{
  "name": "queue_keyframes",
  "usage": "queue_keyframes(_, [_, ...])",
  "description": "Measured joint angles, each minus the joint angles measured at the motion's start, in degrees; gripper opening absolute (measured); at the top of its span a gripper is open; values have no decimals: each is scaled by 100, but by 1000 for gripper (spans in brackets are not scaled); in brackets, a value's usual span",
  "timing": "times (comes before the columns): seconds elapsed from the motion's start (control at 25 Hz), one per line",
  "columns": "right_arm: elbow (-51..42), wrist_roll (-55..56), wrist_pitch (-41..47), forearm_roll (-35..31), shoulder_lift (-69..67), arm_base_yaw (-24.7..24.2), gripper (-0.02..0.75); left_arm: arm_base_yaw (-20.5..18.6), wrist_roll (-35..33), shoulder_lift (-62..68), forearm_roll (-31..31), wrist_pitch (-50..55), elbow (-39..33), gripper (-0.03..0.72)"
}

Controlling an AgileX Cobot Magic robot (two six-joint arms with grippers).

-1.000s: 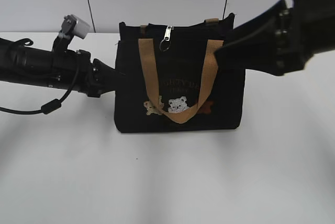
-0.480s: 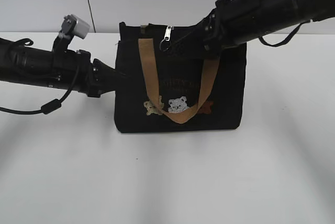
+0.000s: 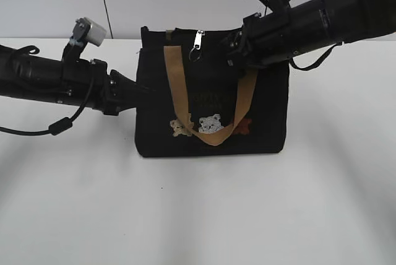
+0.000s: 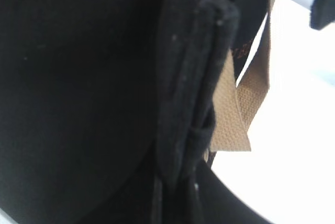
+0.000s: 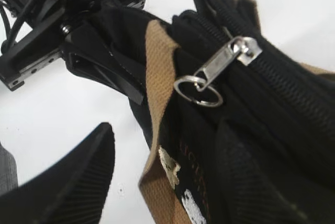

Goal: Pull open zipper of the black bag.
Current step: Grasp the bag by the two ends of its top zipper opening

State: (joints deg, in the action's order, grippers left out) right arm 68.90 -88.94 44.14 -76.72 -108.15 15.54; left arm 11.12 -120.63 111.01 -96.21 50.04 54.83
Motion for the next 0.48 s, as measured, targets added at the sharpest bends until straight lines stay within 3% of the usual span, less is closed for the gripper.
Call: queue_keyframes(0.48, [43,-619,-83,-868,-344,55,466,0,0,0,23,-38,0,28])
